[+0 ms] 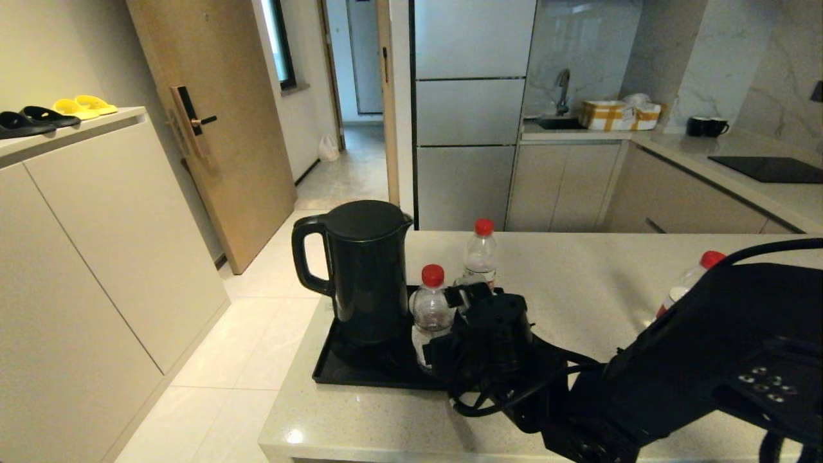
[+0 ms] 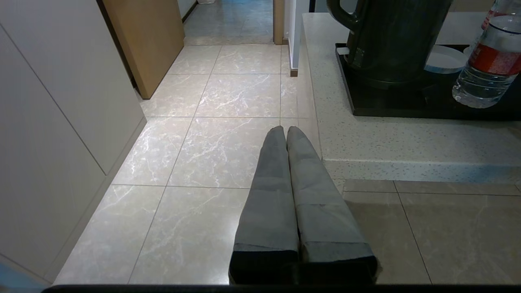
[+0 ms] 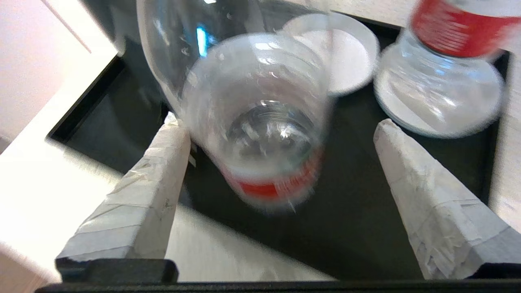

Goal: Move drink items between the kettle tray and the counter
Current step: Return the bottled water to its original position

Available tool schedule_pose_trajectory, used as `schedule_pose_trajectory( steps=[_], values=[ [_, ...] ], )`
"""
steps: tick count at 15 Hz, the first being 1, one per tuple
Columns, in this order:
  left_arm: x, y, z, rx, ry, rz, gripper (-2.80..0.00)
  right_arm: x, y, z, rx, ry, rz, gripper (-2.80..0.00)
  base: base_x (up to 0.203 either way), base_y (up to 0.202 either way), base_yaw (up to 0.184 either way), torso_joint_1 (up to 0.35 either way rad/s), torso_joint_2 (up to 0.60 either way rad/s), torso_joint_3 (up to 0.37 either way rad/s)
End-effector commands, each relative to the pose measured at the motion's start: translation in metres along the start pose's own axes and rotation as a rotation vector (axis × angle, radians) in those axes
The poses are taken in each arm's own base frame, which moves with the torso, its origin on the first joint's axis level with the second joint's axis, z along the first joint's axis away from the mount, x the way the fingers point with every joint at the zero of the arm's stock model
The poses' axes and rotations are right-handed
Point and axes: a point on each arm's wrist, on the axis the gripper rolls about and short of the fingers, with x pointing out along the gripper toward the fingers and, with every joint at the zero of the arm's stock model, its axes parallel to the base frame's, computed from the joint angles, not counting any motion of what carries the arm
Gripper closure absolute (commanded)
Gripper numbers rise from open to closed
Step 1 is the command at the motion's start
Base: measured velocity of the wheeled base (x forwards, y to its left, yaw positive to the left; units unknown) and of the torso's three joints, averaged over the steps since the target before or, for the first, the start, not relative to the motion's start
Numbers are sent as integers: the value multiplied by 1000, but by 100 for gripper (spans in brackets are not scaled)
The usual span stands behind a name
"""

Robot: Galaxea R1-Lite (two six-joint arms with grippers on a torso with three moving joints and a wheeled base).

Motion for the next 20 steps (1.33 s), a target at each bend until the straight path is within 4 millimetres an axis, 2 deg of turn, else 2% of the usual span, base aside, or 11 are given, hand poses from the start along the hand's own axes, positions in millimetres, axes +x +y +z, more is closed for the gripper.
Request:
schedule_pose_trajectory(
  steps=[1,5,6,8,10,11,13,14,15,17,20],
  values=[
    [0,0,0,0,1,0,0,-38,-10,20,21,-41,53,-280,0,0,0,0,0,0],
    [0,0,0,0,2,0,0,-98,-28,56,59,-127,131,-280,0,0,0,0,0,0],
    [0,0,0,0,2,0,0,-108,-44,64,84,-144,96,0,0,0,0,0,0,0],
    [0,0,0,0,2,0,0,-116,-84,74,135,-155,-33,0,0,0,0,0,0,0],
    [0,0,0,0,2,0,0,-117,-119,68,192,-115,-221,0,0,0,0,0,0,0],
    [0,0,0,0,2,0,0,-122,-127,56,230,-83,-272,0,0,0,0,0,0,0],
    [0,0,0,0,2,0,0,-145,-148,16,327,18,-349,0,0,0,0,0,0,0],
    [0,0,0,0,1,0,0,-155,-157,4,372,36,-382,0,0,0,0,0,0,0],
    [0,0,0,0,2,0,0,-163,-166,0,410,20,-434,0,0,0,0,0,0,0],
    [0,0,0,0,1,0,0,-162,-174,3,424,-17,-563,0,0,0,0,0,0,0],
    [0,0,0,0,2,0,0,-141,-196,-9,436,27,-719,0,0,0,0,0,0,0]
  ],
)
